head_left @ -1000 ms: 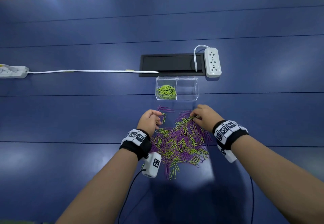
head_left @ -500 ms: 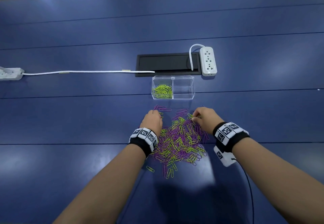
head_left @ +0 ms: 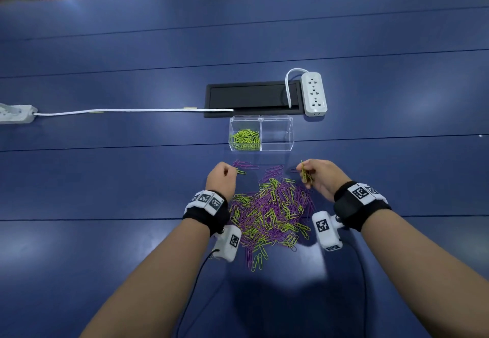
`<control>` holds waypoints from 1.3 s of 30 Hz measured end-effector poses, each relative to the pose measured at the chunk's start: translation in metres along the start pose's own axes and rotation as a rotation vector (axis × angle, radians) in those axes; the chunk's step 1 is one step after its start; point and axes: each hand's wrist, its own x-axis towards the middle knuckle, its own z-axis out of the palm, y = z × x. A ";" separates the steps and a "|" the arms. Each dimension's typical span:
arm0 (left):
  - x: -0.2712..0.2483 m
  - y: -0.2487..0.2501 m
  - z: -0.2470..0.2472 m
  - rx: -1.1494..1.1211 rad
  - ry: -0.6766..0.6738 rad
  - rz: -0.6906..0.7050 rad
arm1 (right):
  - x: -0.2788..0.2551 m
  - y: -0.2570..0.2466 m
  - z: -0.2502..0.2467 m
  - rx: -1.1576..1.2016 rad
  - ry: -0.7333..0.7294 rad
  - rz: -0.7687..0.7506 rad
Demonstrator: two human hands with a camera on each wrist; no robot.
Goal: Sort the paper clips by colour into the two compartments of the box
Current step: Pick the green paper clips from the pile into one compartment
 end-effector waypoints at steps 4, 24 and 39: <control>0.008 0.005 0.001 -0.417 -0.094 -0.129 | 0.003 0.001 0.004 -0.039 -0.014 0.023; 0.020 0.009 0.004 0.515 -0.200 0.277 | 0.008 0.004 0.031 -1.244 -0.012 -0.158; 0.012 0.017 0.003 0.352 -0.162 0.112 | 0.036 -0.085 0.081 -0.739 -0.048 -0.260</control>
